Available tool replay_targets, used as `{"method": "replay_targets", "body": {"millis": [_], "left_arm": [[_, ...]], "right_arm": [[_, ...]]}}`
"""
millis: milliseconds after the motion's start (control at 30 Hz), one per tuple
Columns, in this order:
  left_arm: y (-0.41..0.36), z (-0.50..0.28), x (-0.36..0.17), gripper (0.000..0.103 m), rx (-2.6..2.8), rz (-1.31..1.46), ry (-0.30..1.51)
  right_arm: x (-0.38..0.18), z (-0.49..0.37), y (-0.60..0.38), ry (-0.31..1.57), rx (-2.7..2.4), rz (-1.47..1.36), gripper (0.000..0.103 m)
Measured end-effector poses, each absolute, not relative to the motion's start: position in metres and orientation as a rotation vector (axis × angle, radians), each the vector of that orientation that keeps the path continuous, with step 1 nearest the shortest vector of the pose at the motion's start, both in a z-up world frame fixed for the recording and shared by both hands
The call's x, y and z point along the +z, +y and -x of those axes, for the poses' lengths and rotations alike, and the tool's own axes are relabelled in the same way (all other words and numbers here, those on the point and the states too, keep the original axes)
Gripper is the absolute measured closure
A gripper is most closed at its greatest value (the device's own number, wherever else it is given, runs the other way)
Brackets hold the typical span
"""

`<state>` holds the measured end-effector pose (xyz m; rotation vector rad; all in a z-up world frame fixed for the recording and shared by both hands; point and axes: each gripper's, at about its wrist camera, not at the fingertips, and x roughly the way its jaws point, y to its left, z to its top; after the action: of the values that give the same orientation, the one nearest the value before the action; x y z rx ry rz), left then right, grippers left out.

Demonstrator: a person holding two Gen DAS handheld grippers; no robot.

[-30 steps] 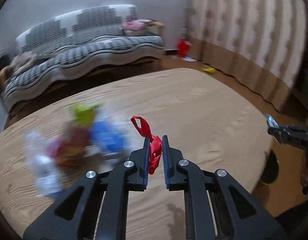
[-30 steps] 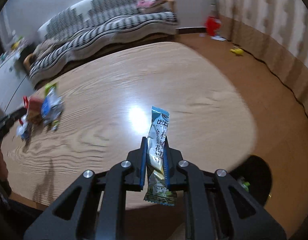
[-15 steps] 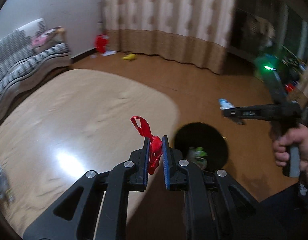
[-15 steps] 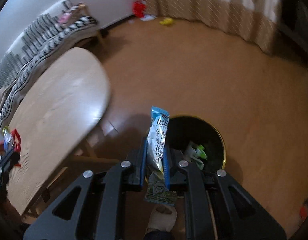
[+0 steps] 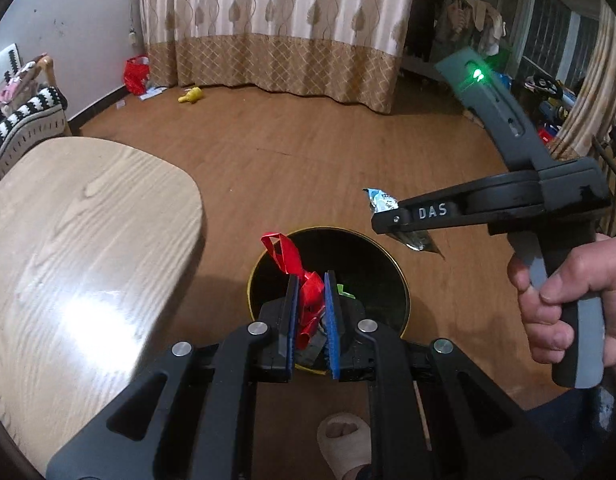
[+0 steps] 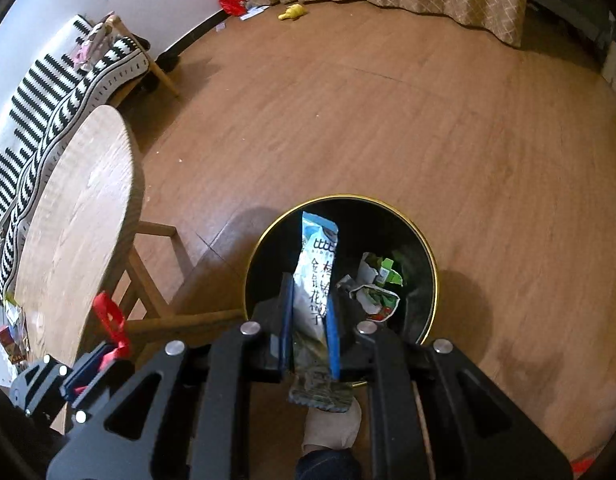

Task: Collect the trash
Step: 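Carry ribbon and snack wrapper to the black bin and open both tools, then swing both tools back toward the trash pile on the table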

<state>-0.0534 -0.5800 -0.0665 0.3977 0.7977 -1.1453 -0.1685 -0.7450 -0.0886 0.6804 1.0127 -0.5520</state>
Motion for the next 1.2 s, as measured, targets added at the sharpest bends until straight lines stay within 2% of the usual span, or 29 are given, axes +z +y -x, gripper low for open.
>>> {"method": "replay_targets", "body": {"millis": [167,200,233,267,300,867,933,967,1000,1033,1200], "left_arm": [[-0.591,0.044,-0.079,0.092,-1.141,-0.391,0.831],[-0.592,0.044,-0.08,0.092,-1.14,-0.39,0.834],[-0.595,0.042,-0.082,0.092,-1.139,-0.387,0.838],[-0.596,0.041,-0.084,0.092,-1.14,-0.382,0.844],[-0.596,0.045,-0.085,0.092,-1.14,-0.379,0.847],[-0.64,0.05,-0.124,0.091,-1.182,-0.35,0.916],[-0.644,0.051,-0.128,0.084,-1.182,-0.356,0.924],[-0.644,0.052,-0.129,0.066,-1.18,-0.36,0.919],[-0.642,0.051,-0.13,0.043,-1.18,-0.362,0.911],[-0.642,0.053,-0.128,0.038,-1.181,-0.361,0.894],[-0.637,0.059,-0.118,0.037,-1.199,-0.373,0.87]], "right_arm": [[-0.094,0.16,-0.748,1.031,-0.56,-0.707,0.085],[-0.095,0.159,-0.75,1.035,-0.563,-0.708,0.073],[-0.095,0.158,-0.75,1.036,-0.568,-0.708,0.052],[-0.094,0.159,-0.751,1.032,-0.578,-0.705,0.043],[-0.093,0.16,-0.751,1.022,-0.588,-0.699,0.039],[-0.074,0.204,-0.773,0.879,-0.759,-0.794,0.036],[-0.073,0.208,-0.776,0.867,-0.773,-0.806,0.03],[-0.073,0.21,-0.777,0.865,-0.778,-0.809,0.03],[-0.073,0.212,-0.778,0.862,-0.786,-0.813,0.03],[-0.073,0.213,-0.778,0.859,-0.788,-0.816,0.03],[-0.065,0.214,-0.775,0.835,-0.79,-0.813,0.029]]}}
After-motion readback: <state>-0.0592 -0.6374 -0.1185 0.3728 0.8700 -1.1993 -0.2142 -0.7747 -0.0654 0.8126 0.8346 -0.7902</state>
